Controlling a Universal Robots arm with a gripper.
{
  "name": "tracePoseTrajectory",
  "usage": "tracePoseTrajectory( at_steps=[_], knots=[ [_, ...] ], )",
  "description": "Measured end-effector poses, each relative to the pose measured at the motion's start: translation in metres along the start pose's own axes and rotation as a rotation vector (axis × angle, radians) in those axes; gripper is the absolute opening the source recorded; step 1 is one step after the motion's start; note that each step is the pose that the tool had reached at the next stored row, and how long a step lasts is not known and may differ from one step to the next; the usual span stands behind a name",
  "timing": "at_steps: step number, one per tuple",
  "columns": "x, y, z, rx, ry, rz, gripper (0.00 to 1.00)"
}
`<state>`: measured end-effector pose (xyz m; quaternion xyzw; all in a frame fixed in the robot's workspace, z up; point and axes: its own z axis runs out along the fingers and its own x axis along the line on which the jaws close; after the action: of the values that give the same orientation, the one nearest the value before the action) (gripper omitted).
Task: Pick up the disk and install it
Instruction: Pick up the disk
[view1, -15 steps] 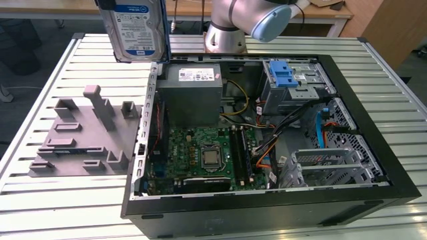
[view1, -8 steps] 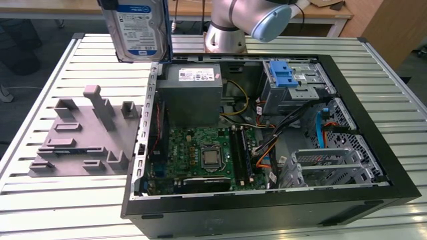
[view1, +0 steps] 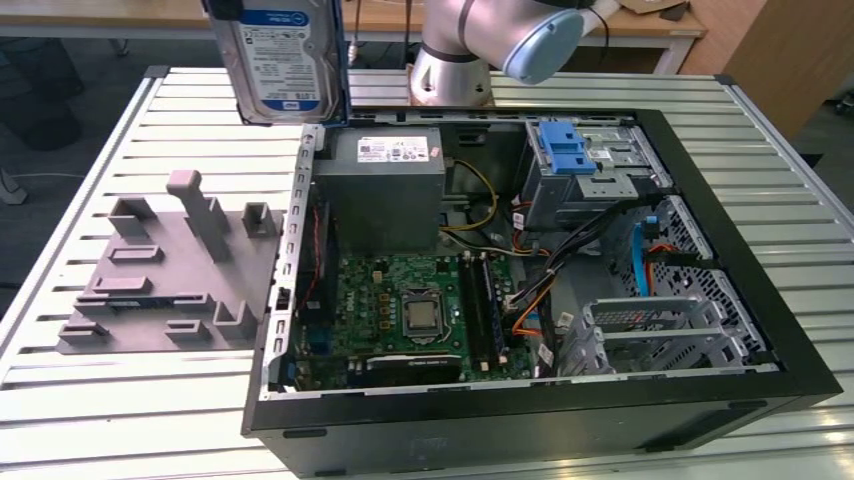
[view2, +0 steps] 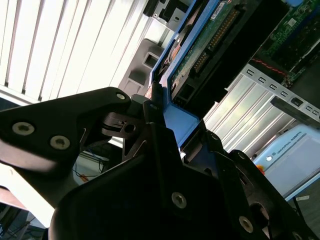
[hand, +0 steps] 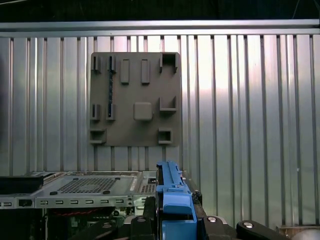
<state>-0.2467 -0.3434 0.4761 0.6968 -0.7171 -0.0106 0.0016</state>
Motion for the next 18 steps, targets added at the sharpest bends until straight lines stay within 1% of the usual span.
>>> tracePoseTrajectory(
  at_steps=[5,15,18],
  knots=[
    [-0.0001,-0.0030,-0.0001,-0.0001,0.0000,0.000,0.37],
    [-0.0001,-0.0035,-0.0001,0.0000,0.0000,0.000,0.37],
    [0.0011,-0.0036,-0.0001,0.0000,0.0000,0.000,0.37]
  ],
)
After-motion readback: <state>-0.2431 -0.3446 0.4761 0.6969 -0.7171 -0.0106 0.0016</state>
